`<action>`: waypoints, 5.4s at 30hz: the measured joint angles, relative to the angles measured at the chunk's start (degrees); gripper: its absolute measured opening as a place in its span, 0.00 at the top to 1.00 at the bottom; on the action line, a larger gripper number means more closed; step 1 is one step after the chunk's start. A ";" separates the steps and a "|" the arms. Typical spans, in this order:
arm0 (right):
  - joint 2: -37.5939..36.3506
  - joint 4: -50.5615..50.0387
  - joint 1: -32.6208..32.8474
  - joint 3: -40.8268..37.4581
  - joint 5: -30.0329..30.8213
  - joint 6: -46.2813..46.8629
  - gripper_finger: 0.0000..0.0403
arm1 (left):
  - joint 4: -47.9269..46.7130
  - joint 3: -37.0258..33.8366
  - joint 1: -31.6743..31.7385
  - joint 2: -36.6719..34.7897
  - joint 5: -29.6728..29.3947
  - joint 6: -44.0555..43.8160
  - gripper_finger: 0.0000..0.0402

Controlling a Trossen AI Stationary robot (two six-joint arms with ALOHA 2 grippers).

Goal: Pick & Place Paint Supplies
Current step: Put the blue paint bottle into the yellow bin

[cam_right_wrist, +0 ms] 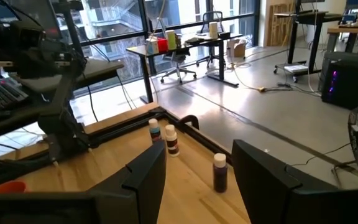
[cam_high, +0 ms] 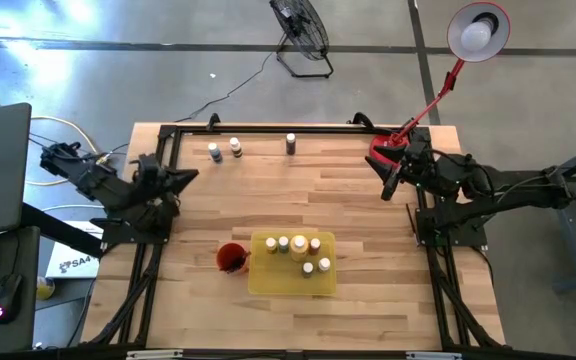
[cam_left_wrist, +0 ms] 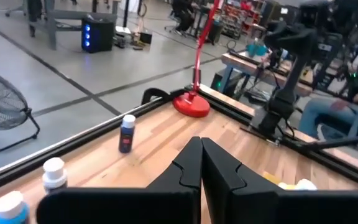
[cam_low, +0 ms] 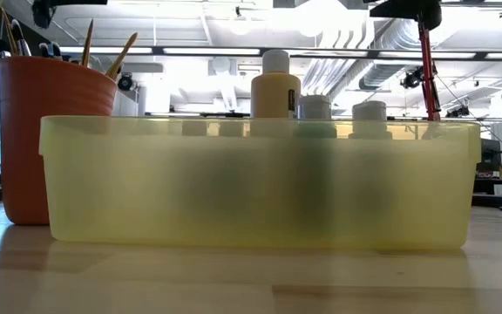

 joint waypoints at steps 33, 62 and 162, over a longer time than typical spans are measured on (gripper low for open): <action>0.00 -0.53 0.17 0.00 -0.87 1.61 0.57 | 0.79 9.24 66.24 20.61 40.12 2.22 1.00; 0.02 -2.19 0.17 0.00 -0.90 1.76 0.57 | -17.86 24.35 89.16 45.48 60.54 18.87 0.59; 0.02 -5.39 0.17 0.00 -1.34 1.82 0.57 | -16.89 18.56 84.88 57.51 60.49 18.65 0.39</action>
